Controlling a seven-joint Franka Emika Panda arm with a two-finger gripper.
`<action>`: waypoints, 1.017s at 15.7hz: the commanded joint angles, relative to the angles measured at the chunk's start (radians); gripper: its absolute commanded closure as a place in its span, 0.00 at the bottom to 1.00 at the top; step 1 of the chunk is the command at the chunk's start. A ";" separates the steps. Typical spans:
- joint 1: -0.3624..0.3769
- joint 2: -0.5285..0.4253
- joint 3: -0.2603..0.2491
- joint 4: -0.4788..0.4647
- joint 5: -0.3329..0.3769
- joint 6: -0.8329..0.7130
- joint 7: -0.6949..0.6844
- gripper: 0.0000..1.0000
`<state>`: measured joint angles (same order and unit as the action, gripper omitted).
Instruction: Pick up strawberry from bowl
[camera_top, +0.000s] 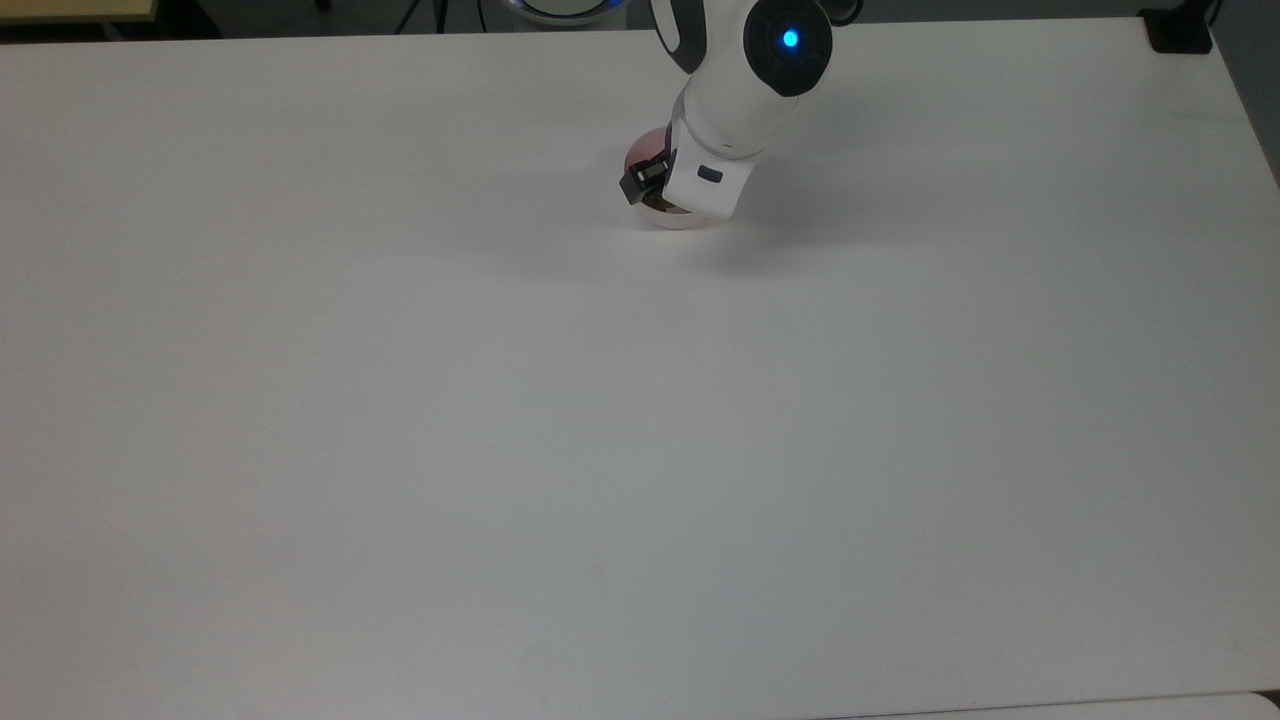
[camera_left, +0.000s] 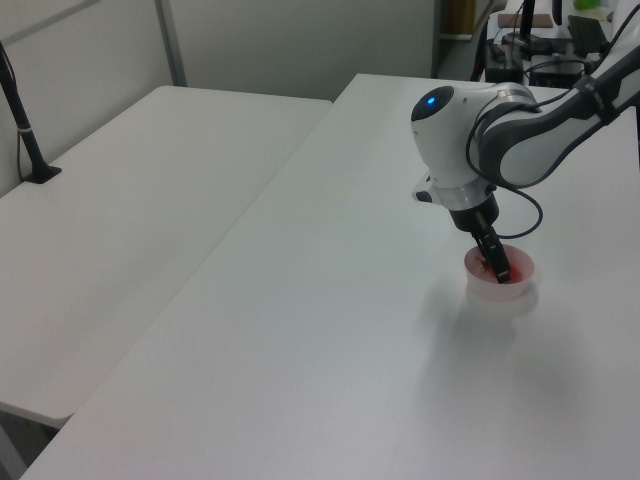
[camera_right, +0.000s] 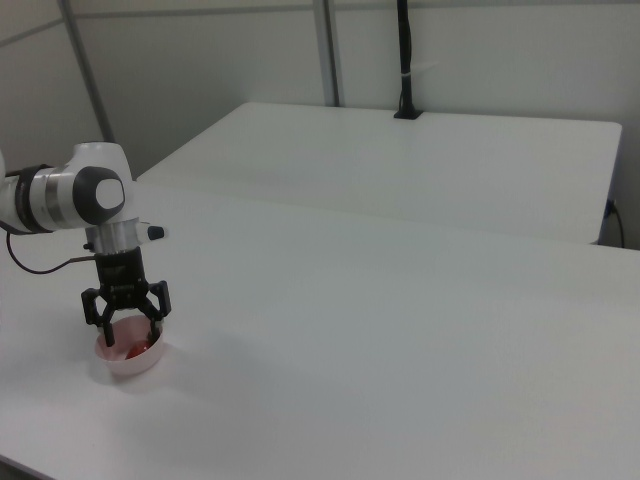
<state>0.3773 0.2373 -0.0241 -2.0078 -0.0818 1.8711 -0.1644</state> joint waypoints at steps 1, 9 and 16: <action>0.012 -0.009 -0.002 -0.031 0.014 0.048 0.032 0.14; 0.012 0.004 0.009 -0.031 0.004 0.056 0.029 0.62; 0.008 -0.007 0.009 -0.026 0.005 0.042 0.023 0.72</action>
<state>0.3821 0.2508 -0.0155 -2.0178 -0.0818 1.8939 -0.1495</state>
